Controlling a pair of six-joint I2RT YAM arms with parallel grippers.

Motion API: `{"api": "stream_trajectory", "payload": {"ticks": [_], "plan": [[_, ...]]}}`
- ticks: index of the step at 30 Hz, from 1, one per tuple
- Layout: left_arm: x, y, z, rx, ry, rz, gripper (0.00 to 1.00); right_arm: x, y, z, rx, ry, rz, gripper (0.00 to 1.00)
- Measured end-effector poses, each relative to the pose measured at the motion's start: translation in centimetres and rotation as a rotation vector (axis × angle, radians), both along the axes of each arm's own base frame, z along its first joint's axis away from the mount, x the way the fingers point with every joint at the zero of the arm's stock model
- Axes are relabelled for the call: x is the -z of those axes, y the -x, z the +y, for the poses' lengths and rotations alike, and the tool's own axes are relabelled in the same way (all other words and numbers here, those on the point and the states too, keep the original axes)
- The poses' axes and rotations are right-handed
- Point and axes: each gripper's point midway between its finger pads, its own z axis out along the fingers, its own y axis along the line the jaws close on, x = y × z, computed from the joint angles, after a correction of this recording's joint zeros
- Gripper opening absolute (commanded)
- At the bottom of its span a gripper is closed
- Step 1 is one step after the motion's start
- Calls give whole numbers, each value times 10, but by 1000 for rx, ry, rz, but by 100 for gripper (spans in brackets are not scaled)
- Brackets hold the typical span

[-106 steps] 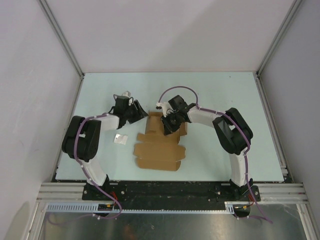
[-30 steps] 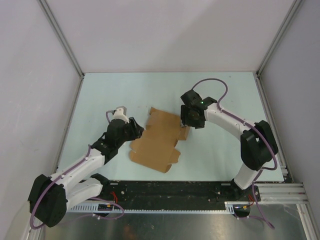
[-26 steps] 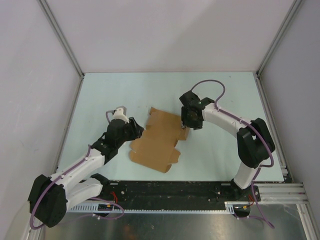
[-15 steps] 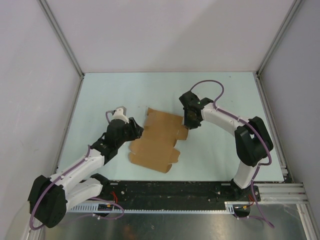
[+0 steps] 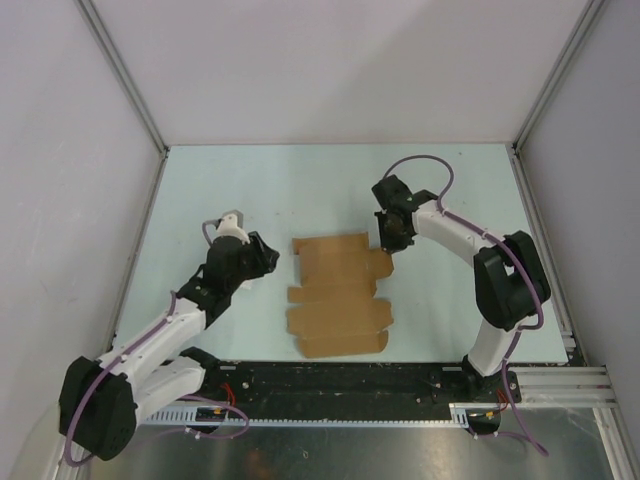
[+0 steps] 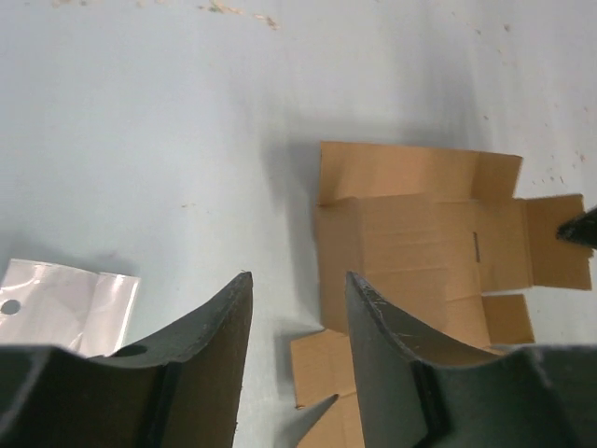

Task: Fold the paper box

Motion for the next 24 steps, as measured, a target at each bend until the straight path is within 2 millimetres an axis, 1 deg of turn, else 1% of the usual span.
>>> {"api": "stream_trajectory", "payload": {"ticks": [3,5,9,11,13,16,21,24], "plan": [[6,-5,10,-38,0,20,39,0,-4,-9,-8,9,-1,0],[15,-9,15,-61,-9,48,36,-1,-5,-11,-19,15,-3,0],[48,-12,20,-85,-33,149,36,-1,-5,-11,-40,20,-4,0],[65,-12,17,-77,-37,201,36,-2,-4,-11,-51,20,-5,0],[76,-13,14,-70,-34,237,35,-3,-4,-10,-61,20,-8,0],[79,-25,7,-63,-24,248,35,-5,-4,-9,-73,16,-12,0],[72,-54,-7,-44,11,217,35,-7,-2,-6,-106,14,-15,0],[70,-65,-17,-17,39,200,35,-7,-1,-4,-126,14,-16,0]]}}
